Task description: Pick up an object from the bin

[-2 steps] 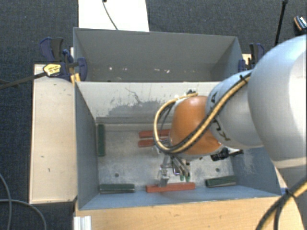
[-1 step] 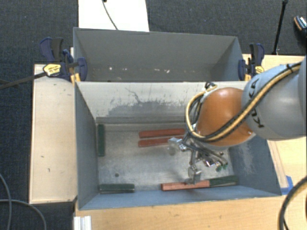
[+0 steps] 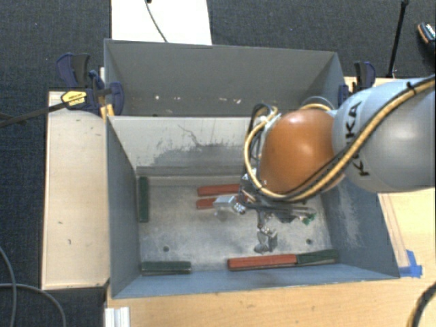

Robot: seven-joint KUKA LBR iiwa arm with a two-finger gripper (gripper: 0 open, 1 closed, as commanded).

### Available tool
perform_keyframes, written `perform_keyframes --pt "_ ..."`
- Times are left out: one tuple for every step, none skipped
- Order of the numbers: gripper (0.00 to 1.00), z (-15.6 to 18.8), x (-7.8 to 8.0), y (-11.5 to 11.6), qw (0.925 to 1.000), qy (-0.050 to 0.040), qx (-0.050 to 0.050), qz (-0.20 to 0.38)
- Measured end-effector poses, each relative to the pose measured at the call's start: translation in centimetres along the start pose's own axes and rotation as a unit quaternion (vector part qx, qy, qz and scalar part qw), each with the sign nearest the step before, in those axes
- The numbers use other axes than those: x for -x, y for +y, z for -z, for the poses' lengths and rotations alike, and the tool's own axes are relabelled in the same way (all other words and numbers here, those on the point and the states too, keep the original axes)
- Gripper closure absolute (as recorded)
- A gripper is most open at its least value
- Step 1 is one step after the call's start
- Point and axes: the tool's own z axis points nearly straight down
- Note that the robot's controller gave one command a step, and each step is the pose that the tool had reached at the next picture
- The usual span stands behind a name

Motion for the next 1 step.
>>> perform_keyframes --pt "0.00 8.76 -3.49 -3.30 0.9902 0.0010 -0.001 0.139"
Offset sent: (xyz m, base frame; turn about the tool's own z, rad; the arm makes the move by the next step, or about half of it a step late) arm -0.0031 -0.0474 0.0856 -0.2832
